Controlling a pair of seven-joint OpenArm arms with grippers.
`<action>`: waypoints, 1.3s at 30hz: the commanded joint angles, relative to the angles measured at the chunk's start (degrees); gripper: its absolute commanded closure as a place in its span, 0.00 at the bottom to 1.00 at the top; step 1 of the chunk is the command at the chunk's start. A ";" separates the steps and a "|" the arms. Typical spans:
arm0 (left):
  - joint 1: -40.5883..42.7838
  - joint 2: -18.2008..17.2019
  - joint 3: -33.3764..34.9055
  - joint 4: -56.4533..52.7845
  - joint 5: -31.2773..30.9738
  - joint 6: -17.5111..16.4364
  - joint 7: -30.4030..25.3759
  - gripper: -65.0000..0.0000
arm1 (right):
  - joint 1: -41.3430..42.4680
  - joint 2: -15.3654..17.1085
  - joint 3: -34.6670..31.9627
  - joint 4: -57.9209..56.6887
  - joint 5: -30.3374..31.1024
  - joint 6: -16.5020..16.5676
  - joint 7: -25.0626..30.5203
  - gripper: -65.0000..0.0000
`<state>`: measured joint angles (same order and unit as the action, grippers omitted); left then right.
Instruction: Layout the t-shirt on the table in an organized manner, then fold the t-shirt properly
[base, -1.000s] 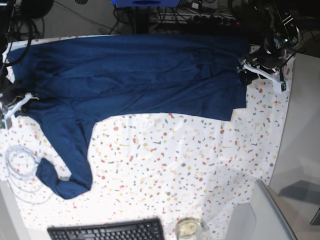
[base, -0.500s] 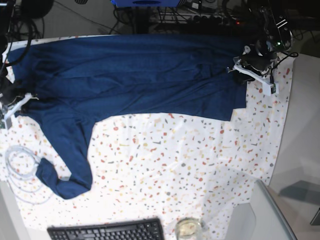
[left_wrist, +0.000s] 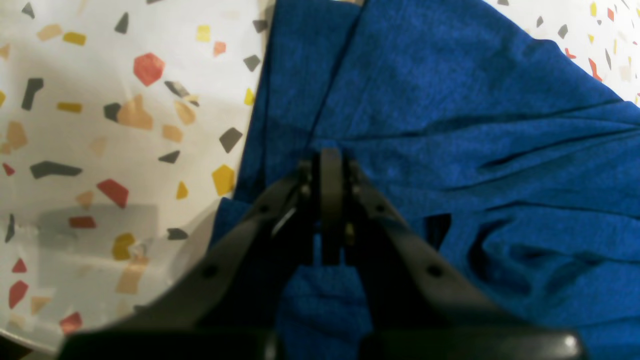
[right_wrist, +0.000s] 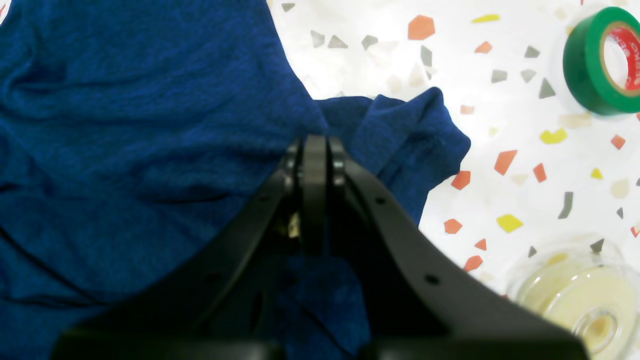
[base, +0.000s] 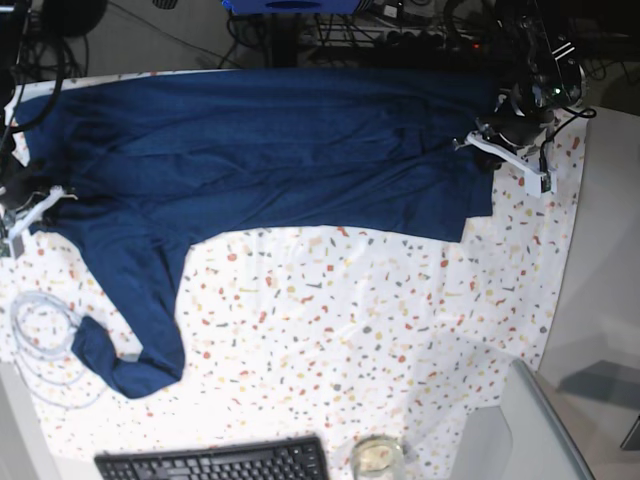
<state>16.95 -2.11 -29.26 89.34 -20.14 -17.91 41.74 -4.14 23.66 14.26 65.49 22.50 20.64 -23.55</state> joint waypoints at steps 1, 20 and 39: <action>-1.35 -0.57 -0.15 1.08 -0.47 -0.07 -0.90 1.00 | 0.93 1.44 0.55 0.66 0.49 0.06 1.27 1.00; -18.31 -2.86 0.38 9.25 -0.39 0.29 8.24 1.00 | 9.99 1.61 0.20 0.66 0.31 0.06 -1.99 1.00; -23.41 -3.39 3.63 9.43 3.22 3.19 7.98 1.00 | 14.03 2.85 0.20 0.57 0.31 0.06 -2.43 1.00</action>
<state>-5.54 -4.95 -25.45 97.51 -16.53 -14.94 51.27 8.64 24.69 14.11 65.25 22.41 20.64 -27.38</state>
